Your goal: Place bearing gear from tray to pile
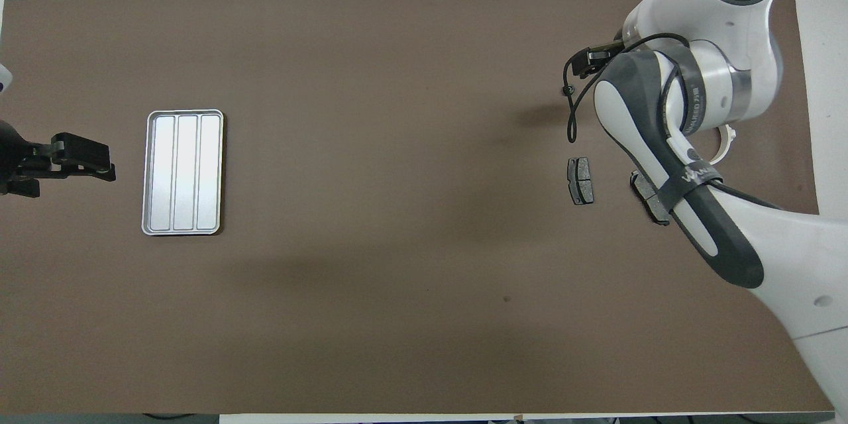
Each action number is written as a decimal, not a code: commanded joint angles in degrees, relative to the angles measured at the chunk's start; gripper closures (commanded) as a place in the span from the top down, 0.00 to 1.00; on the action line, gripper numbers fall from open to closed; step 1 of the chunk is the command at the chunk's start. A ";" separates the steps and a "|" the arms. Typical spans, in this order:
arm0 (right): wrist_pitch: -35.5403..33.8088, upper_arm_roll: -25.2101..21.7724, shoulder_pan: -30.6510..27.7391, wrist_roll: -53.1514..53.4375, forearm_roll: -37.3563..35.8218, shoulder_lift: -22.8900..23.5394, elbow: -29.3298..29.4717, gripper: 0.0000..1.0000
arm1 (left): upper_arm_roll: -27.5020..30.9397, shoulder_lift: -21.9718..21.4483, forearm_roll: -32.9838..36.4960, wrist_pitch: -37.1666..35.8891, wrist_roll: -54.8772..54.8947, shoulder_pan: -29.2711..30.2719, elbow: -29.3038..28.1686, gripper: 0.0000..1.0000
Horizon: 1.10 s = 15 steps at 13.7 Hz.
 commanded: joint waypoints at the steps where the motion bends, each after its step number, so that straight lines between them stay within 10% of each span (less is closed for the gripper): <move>1: -5.77 0.48 -1.13 -2.01 2.42 -7.35 -2.94 1.00 | -0.10 -0.79 -0.86 -1.01 0.38 0.26 -0.22 1.00; 7: -16.14 -1.18 -1.40 -2.18 4.87 -29.42 -15.60 1.00 | -0.10 -0.79 -0.78 -1.01 0.38 0.26 -0.22 1.00; 15: -18.36 -6.20 -0.87 -10.75 5.40 -33.57 -14.90 1.00 | -0.10 -0.79 -0.86 -1.01 0.38 0.26 -0.13 1.00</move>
